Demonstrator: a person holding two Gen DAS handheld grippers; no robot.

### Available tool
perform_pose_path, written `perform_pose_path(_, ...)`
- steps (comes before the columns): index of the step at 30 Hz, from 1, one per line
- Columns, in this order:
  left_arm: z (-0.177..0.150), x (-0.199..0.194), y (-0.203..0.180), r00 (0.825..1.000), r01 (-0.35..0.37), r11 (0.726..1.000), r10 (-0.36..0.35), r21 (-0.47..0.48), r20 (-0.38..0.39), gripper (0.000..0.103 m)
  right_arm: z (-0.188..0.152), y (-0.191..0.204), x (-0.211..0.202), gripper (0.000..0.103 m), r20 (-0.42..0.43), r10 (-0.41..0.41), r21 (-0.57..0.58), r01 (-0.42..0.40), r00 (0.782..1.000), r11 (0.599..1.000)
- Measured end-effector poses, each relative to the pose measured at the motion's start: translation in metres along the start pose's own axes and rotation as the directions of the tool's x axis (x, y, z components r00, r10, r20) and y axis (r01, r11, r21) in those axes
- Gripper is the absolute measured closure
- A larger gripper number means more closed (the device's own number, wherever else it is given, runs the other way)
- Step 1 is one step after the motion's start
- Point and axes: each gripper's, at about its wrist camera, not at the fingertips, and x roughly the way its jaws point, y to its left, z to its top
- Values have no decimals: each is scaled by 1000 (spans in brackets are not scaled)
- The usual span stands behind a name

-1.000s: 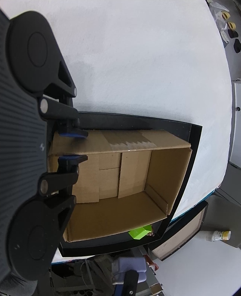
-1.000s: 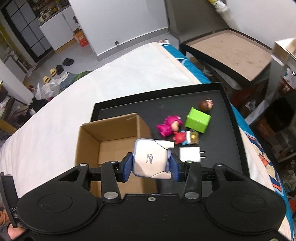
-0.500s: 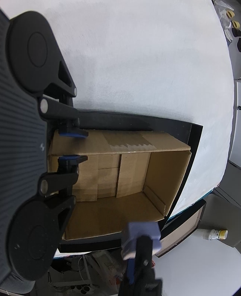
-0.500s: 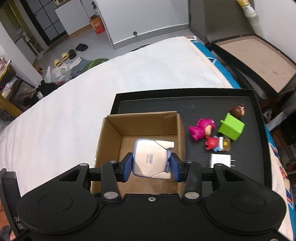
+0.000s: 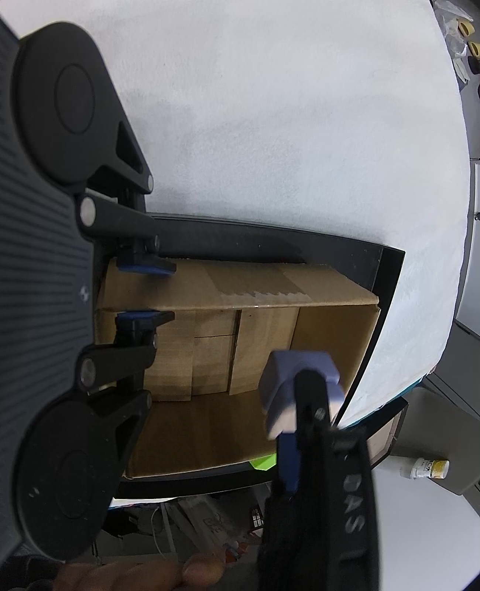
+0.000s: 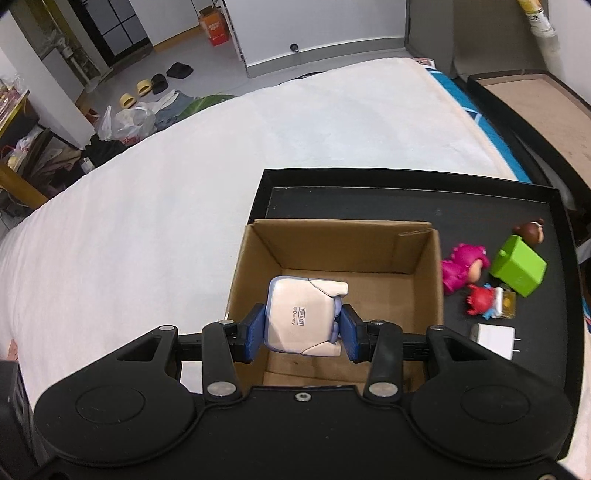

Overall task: Organize rigid objects
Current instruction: 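Carry the lavender charger over the cardboard box and open the right gripper, then move the right gripper to the white plug charger and grasp it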

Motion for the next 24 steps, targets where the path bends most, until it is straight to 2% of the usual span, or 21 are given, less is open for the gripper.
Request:
perform_pose_path(4, 0, -1, 2, 1000, 2, 1000, -2, -3, 8, 85, 6, 4, 8, 57, 9, 27, 10, -27, 1000, 1000)
perform_pose_path(6, 0, -1, 4, 1000, 5, 1000, -5, -12, 8, 85, 8, 4, 6, 47, 18, 44, 20, -44, 999, 999)
perform_pose_path(9, 1, -1, 5, 1000, 13, 1000, -13, -15, 8, 85, 7, 1, -4, 39, 39, 41, 10, -41, 998, 999)
perform_pose_path(15, -1, -1, 4, 1000, 5, 1000, -5, -8, 15, 85, -1, -18, -22, 30, 45, 34, 15, -34, 998, 999)
perform_pose_path(24, 1, 1, 1, 1000, -7, 1000, 7, -9, 10, 85, -16, -62, -50, 27, 86, 12, 68, -17, 996, 998)
